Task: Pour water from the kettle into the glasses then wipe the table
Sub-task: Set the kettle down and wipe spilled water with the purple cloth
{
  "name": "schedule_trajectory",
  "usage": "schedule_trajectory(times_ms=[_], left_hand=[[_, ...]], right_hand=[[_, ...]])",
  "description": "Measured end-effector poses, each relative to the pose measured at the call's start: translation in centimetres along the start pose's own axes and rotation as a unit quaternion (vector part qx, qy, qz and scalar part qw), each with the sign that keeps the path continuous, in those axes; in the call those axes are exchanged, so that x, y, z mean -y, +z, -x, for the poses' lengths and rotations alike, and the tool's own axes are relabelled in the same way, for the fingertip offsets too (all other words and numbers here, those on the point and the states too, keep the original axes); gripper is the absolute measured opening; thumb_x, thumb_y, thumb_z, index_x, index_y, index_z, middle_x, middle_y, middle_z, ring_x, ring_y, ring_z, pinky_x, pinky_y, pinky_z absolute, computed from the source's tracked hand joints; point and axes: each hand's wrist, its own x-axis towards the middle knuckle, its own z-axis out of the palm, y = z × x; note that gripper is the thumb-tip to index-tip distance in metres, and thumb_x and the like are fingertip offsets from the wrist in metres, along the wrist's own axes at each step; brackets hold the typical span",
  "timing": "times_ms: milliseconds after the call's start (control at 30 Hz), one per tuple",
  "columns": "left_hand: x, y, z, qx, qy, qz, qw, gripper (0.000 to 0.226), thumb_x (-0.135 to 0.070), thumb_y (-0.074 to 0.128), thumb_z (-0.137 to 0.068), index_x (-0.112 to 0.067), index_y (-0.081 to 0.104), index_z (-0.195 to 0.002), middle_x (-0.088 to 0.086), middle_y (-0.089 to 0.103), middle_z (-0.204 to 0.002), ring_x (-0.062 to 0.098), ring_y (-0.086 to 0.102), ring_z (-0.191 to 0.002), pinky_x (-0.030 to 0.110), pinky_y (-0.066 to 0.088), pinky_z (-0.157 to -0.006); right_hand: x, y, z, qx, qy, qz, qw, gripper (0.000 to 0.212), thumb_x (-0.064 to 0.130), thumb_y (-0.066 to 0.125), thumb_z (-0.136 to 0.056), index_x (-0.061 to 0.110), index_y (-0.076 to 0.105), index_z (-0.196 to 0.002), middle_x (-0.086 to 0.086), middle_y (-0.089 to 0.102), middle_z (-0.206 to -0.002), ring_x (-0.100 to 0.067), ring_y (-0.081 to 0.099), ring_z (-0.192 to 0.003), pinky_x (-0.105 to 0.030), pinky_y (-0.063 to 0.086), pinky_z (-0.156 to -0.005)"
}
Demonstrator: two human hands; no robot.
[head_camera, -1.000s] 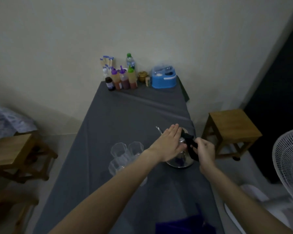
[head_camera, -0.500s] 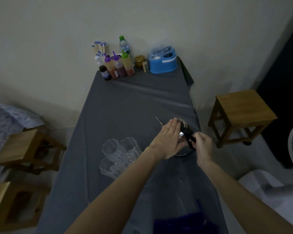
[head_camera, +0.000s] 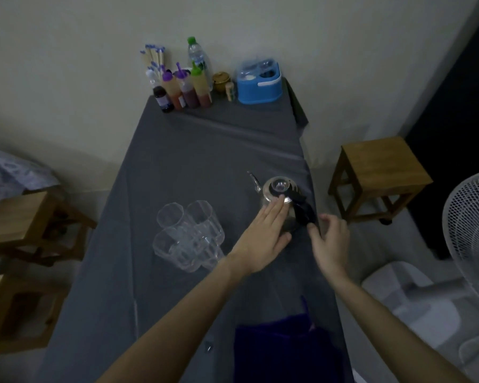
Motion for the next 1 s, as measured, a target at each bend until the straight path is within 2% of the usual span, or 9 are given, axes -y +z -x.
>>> schedule_trajectory(times_ms=[133,200,333,400,500,633,767,867,1000], left_hand=[[-0.1,4.4,10.6,0.002,-0.041,0.094,0.995,0.053,-0.032,0.036,-0.100,-0.005,0.034,-0.146,0.007,0.029,-0.155,0.017,0.023,-0.145,0.031,0.011,-0.121],[1.2,6.1,15.7,0.010,-0.090,0.112,0.990,0.053,-0.036,0.033,-0.098,-0.009,0.041,-0.143,0.000,0.033,-0.152,0.014,0.029,-0.142,0.031,0.017,-0.119],[4.1,6.3,23.1,0.008,-0.151,0.096,0.984,0.053,-0.039,0.029,-0.097,-0.012,0.049,-0.138,-0.002,0.043,-0.147,0.008,0.032,-0.138,0.014,0.005,-0.117],[6.1,5.7,25.3,-0.004,-0.179,0.082,0.980,0.050,-0.036,0.032,-0.096,-0.010,0.055,-0.132,0.004,0.052,-0.141,0.010,0.038,-0.132,0.011,0.006,-0.115],[9.4,5.1,27.6,-0.026,-0.214,0.070,0.974,0.052,-0.039,0.031,-0.095,-0.008,0.057,-0.128,0.007,0.055,-0.137,0.020,0.049,-0.127,0.020,0.018,-0.115],[13.7,4.1,30.2,-0.052,-0.235,0.063,0.968,0.043,-0.032,0.041,-0.095,-0.004,0.058,-0.123,0.012,0.052,-0.137,0.025,0.046,-0.127,0.033,0.025,-0.114],[18.2,3.6,32.1,-0.067,-0.284,0.049,0.955,0.037,-0.022,0.049,-0.095,0.002,0.056,-0.123,0.020,0.047,-0.140,0.038,0.045,-0.127,0.055,0.032,-0.110],[21.0,3.2,33.5,-0.055,-0.351,0.017,0.935,0.047,-0.020,0.052,-0.096,0.003,0.043,-0.136,0.023,0.034,-0.149,0.040,0.032,-0.137,0.054,0.020,-0.116],[22.3,3.3,34.4,-0.040,-0.341,-0.012,0.939,0.057,-0.032,0.041,-0.100,-0.002,0.028,-0.147,0.016,0.022,-0.157,0.033,0.018,-0.145,0.045,0.006,-0.120]], right_hand=[[-3.1,1.0,10.3,0.089,-0.185,0.076,0.976,0.022,0.024,0.057,-0.085,0.017,0.059,-0.106,0.000,0.057,-0.111,-0.017,0.055,-0.100,-0.034,0.048,-0.084],[-4.7,1.9,14.9,0.153,-0.235,0.123,0.952,0.022,0.029,0.052,-0.084,0.021,0.058,-0.103,0.004,0.054,-0.111,-0.014,0.053,-0.103,-0.033,0.048,-0.085],[-6.4,2.7,20.9,0.203,-0.283,0.205,0.915,0.028,0.039,0.053,-0.084,0.026,0.059,-0.108,0.007,0.045,-0.128,-0.012,0.045,-0.119,-0.037,0.048,-0.098],[-7.0,2.8,22.5,0.212,-0.271,0.239,0.908,0.041,0.047,0.055,-0.083,0.023,0.060,-0.115,-0.001,0.041,-0.141,-0.021,0.040,-0.131,-0.041,0.034,-0.110],[-7.2,3.0,24.3,0.217,-0.217,0.320,0.896,0.064,0.065,0.049,-0.083,0.023,0.054,-0.131,-0.014,0.030,-0.154,-0.032,0.025,-0.142,-0.050,0.012,-0.115],[-5.7,3.5,26.1,0.187,-0.063,0.365,0.910,0.103,0.092,0.024,-0.067,0.034,0.020,-0.152,-0.015,0.000,-0.163,-0.035,-0.004,-0.148,-0.061,-0.005,-0.113],[-4.0,4.8,27.8,0.195,0.082,0.383,0.899,0.137,0.102,0.016,-0.046,0.023,-0.012,-0.153,-0.015,-0.025,-0.159,-0.037,-0.020,-0.146,-0.065,-0.006,-0.112],[-4.3,5.4,28.1,0.218,0.074,0.415,0.880,0.122,0.093,0.025,-0.061,0.024,-0.019,-0.151,-0.018,-0.029,-0.156,-0.042,-0.023,-0.143,-0.068,-0.008,-0.109],[-4.8,6.0,28.1,0.171,0.038,0.429,0.886,0.079,0.061,0.033,-0.089,0.027,0.006,-0.155,-0.018,-0.005,-0.162,-0.045,-0.006,-0.146,-0.073,0.004,-0.110]])
